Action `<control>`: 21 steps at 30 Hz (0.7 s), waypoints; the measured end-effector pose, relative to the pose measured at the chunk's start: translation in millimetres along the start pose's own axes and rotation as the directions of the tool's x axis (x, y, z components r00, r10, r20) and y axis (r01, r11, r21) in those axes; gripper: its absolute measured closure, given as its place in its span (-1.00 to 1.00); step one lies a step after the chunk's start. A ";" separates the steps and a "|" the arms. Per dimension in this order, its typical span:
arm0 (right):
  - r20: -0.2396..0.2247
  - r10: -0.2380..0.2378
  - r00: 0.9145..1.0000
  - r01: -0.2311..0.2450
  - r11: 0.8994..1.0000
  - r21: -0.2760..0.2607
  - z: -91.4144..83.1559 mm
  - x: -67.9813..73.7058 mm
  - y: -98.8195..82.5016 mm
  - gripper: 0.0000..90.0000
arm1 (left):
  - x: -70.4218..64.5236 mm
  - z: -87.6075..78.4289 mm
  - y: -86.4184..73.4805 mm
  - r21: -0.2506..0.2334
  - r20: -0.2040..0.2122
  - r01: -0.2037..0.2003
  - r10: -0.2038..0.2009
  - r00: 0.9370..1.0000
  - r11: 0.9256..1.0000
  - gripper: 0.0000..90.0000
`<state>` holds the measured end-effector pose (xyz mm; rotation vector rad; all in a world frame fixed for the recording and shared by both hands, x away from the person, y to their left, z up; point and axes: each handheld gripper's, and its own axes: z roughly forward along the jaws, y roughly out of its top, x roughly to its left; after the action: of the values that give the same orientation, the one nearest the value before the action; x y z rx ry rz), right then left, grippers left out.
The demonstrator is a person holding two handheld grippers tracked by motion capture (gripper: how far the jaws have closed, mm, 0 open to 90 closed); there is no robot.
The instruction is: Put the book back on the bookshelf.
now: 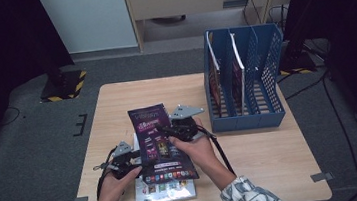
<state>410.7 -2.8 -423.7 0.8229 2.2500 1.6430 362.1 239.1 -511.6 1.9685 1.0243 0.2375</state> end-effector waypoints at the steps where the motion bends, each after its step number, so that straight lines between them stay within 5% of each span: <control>1: -0.004 -0.003 1.000 0.003 1.000 -0.013 -0.9 0.1 0.8 0.84 | -0.5 0.0 0.2 -0.002 0.008 0.000 0.000 1.000 1.000 -0.38; 5: -0.019 -0.012 1.000 0.011 0.999 -0.043 -4.0 1.5 3.5 0.85 | 1.5 -2.3 2.2 -0.007 0.008 0.004 -0.004 1.000 1.000 -0.25; 9: -0.026 -0.021 0.999 0.020 0.999 -0.046 -4.0 2.3 2.9 0.86 | 10.8 -8.4 3.7 -0.022 0.027 0.072 -0.071 0.997 0.997 0.20; 12: -0.028 -0.019 0.999 0.018 0.999 -0.049 -4.5 1.0 2.4 0.86 | 13.5 -11.6 3.8 -0.031 0.026 0.086 -0.085 0.996 0.996 0.46; 21: -0.025 -0.042 0.999 0.041 0.998 -0.042 -5.5 1.7 2.1 0.84 | 13.6 -16.2 6.4 -0.017 -0.002 0.067 -0.067 0.998 0.998 0.70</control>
<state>407.2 -5.8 -419.6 0.7435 2.2265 1.6856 366.2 257.3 -499.9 1.9155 1.0848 0.2113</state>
